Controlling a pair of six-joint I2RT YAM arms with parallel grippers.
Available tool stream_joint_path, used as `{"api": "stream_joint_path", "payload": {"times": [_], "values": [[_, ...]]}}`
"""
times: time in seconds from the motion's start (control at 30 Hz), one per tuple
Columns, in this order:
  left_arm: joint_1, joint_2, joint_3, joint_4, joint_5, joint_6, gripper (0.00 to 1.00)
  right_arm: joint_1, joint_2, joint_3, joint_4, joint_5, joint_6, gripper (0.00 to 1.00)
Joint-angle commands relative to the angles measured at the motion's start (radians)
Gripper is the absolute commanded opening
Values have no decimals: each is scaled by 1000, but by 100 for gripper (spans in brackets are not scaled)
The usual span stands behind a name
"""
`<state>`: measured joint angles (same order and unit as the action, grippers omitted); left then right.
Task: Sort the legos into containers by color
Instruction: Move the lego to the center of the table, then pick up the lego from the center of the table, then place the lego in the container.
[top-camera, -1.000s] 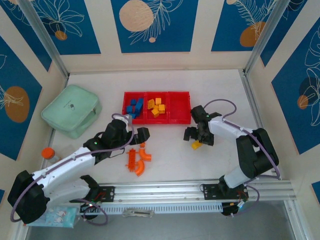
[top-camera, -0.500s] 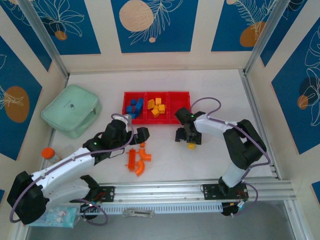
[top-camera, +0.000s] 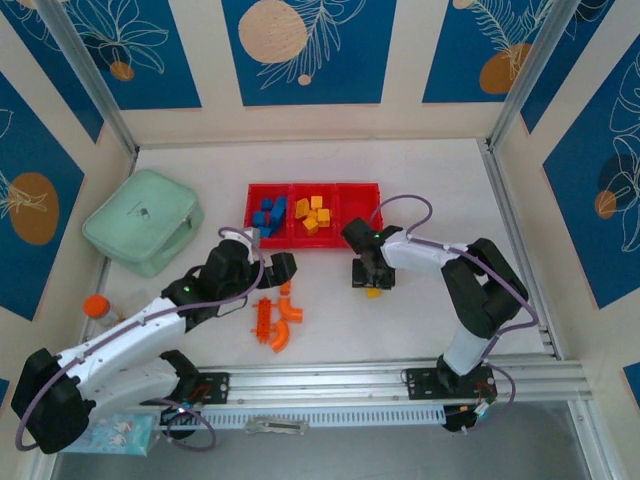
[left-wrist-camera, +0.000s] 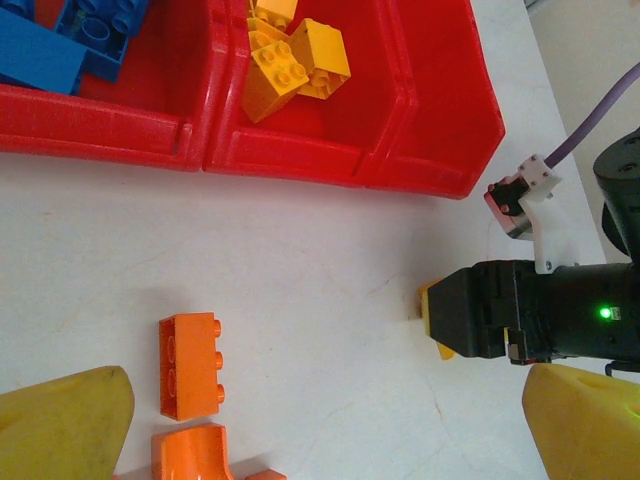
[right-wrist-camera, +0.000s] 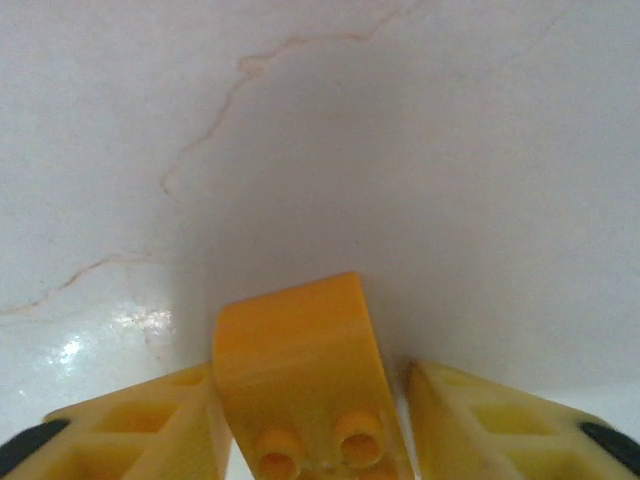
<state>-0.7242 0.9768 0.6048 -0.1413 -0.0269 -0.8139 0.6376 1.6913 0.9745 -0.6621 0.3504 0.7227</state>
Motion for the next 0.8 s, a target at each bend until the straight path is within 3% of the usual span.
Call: {"api": "stream_joint_path", "payload": {"times": [0.0,0.2,0.47,0.77], "values": [[-9,8,-5,15,-5,-11,99,9,4,-12,-27,8,-9,43],[-8,-6,-3,5,-14,-8,99,32,-19,23,-36,43,-46,27],[22,-26,37,-61,-28,29,99,77,-76,174,-24,70,-123,25],[131,-78,81,-172,-7,76,99,68,171,540,24,110,-239,24]]}}
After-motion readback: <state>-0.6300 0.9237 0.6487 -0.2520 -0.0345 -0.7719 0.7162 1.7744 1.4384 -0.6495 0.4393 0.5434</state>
